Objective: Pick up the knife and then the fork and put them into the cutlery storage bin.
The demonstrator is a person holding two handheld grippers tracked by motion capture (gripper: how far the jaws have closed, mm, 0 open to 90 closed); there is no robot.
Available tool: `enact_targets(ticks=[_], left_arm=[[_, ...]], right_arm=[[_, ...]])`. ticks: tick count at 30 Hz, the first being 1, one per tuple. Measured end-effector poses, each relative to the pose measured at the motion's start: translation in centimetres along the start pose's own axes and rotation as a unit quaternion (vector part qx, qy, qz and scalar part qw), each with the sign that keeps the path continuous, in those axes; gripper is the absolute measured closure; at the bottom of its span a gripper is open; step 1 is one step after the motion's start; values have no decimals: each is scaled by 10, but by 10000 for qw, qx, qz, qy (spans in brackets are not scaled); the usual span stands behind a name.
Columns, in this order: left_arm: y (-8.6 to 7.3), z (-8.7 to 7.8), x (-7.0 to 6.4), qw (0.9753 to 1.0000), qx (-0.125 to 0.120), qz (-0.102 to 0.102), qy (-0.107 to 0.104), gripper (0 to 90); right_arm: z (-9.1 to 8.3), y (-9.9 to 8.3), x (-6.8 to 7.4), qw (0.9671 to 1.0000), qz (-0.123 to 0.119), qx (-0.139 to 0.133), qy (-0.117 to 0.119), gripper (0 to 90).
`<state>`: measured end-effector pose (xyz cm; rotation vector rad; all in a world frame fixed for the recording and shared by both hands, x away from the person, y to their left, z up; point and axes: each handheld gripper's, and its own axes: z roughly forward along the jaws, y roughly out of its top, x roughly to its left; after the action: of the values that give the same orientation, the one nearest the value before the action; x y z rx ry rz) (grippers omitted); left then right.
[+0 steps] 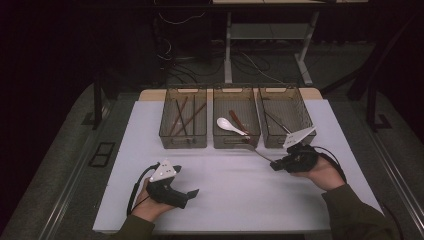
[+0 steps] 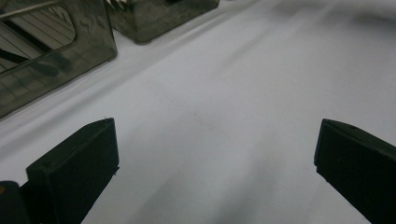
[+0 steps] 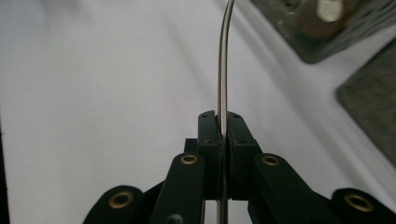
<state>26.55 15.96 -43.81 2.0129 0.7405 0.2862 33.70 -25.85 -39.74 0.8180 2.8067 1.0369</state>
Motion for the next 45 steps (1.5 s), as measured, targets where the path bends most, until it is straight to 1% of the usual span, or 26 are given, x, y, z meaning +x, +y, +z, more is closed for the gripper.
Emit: enact_targets(ticks=[4, 10, 14, 18, 24, 28, 31, 33, 36, 38, 40, 45], left_arm=[[1, -1, 0, 10000, -6, -43, -33, 0], [1, -2, -3, 10000, 8, 90, -1, 0], [1, -2, -4, 9999, 29, 115, -3, 0], [1, -3, -4, 10000, -8, 88, 4, 0], [0, -5, -3, 9999, -15, 99, 35, 0], [0, -5, -3, 10000, -16, 73, 48, 0], [0, -4, -3, 10000, -30, 50, 43, 0], [0, -4, -3, 10000, 3, 52, 32, 0], [0, -4, -4, 10000, -5, 73, 28, 0], [0, -4, -4, 10000, -7, 78, 23, 0], [0, -4, -4, 10000, -5, 66, 9, 0], [0, -2, -5, 9999, 24, 87, -56, 0]], right_arm=[[-10, 4, -9, 9997, 148, -129, -157, 859], [-28, 8, -21, 9982, 334, -335, -370, 859], [-38, 10, -32, 9962, 524, -498, -492, 859], [-46, 10, -43, 9935, 700, -612, -654, 859], [-53, 9, -57, 9882, 994, -723, -917, 859], [-55, 8, -66, 9834, 1173, -828, -1106, 859], [-57, 10, -72, 9799, 1288, -833, -1278, 859], [-57, 12, -77, 9777, 1374, -856, -1336, 859], [-55, 18, -88, 9752, 1472, -743, -1478, 859], [-53, 20, -95, 9727, 1585, -684, -1550, 859], [-50, 21, -103, 9696, 1730, -627, -1616, 859], [-36, 22, -118, 9644, 1944, -367, -1753, 858]])
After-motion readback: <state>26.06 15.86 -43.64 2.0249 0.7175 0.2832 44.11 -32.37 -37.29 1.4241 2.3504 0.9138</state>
